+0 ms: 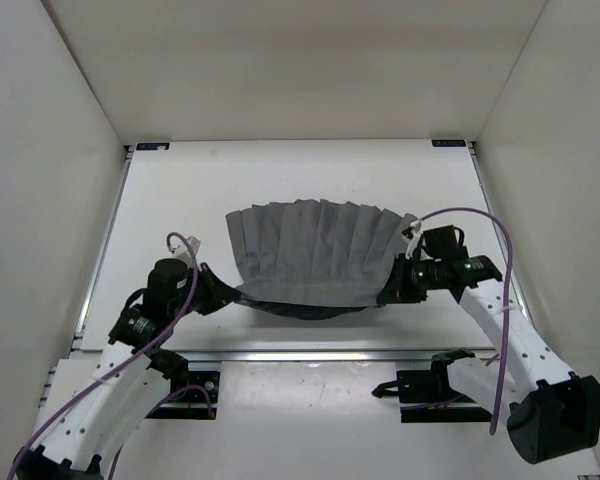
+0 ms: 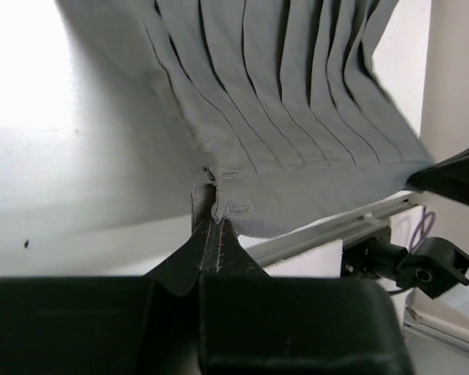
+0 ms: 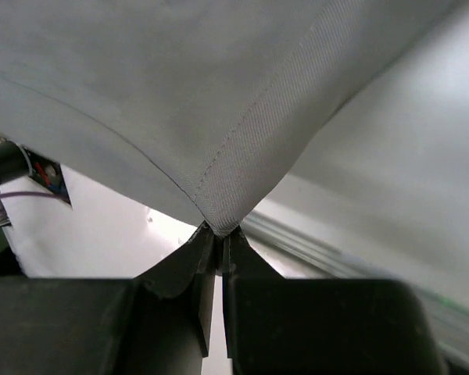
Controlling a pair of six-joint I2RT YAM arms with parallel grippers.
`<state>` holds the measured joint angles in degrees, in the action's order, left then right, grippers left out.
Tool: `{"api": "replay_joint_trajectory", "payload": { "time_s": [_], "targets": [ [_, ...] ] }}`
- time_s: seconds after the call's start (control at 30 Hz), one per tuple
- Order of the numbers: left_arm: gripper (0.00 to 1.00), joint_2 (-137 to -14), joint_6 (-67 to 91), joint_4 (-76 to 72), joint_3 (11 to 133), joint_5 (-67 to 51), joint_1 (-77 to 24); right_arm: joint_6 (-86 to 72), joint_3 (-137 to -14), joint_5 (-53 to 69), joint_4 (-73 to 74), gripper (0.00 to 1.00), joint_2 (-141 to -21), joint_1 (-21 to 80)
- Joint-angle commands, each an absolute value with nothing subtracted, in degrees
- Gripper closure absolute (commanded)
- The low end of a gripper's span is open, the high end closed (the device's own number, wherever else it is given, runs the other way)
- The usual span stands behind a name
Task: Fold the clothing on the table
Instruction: Fold the skirt
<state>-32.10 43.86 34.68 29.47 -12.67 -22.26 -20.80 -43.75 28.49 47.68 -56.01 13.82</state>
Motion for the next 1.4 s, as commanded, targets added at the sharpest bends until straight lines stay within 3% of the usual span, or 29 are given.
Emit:
{"api": "replay_joint_trajectory", "payload": {
  "time_s": [0.0,0.27,0.43,0.7,0.93,0.97,1.0,1.03,1.07,1.1,1.13,1.23,1.37],
  "targets": [
    [1.0,-27.8,47.0,40.7,29.2,-12.9,-22.3,-22.3,-39.7,29.5,52.5,1.0,-52.2,12.4],
    [1.0,-29.5,49.2,35.2,31.7,-14.7,-21.7,-22.3,-45.5,32.6,50.6,1.0,-52.7,12.5],
    [1.0,-42.3,45.9,27.2,38.2,-16.8,-18.9,-19.4,-54.1,36.8,44.8,1.0,-61.1,7.0],
    [1.0,-66.3,45.8,12.1,51.1,-14.6,-12.0,-20.5,-75.6,45.3,34.5,1.0,-86.4,-1.1],
    [0.99,-96.3,44.2,7.5,70.1,-12.7,-11.3,-20.7,-96.6,47.2,28.6,0.98,-110.9,-3.4],
    [0.94,-100.9,44.2,7.6,74.6,-12.7,-11.2,-22.7,-99.9,46.7,26.9,0.84,-112.7,-3.7],
    [0.76,-105.7,44.6,7.5,78.2,-12.7,-10.8,-22.9,-101.5,47.5,24.5,0.74,-116.3,-4.0],
    [0.51,-109.4,46.0,5.6,81.0,-13.8,-10.1,-23.8,-104.7,48.0,23.2,0.58,-119.4,-4.6],
    [0.43,-111.0,47.1,3.0,81.5,-14.8,-9.1,-24.9,-108.2,47.5,22.7,0.45,-122.8,-4.7],
    [0.23,-113.8,49.3,-0.8,83.0,-16.7,-8.4,-25.3,-112.6,47.7,23.3,0.35,-124.0,-5.4],
    [0.1,-115.6,51.5,-2.0,83.8,-17.6,-7.5,-25.1,-114.9,47.5,24.2,0.35,-127.1,-5.4],
    [0.11,-116.8,50.2,-2.5,85.8,-20.7,-6.7,-20.9,-125.0,44.7,34.2,0.39,-132.3,-6.1],
    [0.25,-113.7,44.8,3.4,83.5,-15.4,-8.3,-14.5,-125.9,36.2,38.9,0.4,-133.2,-5.6]
  ]
}}
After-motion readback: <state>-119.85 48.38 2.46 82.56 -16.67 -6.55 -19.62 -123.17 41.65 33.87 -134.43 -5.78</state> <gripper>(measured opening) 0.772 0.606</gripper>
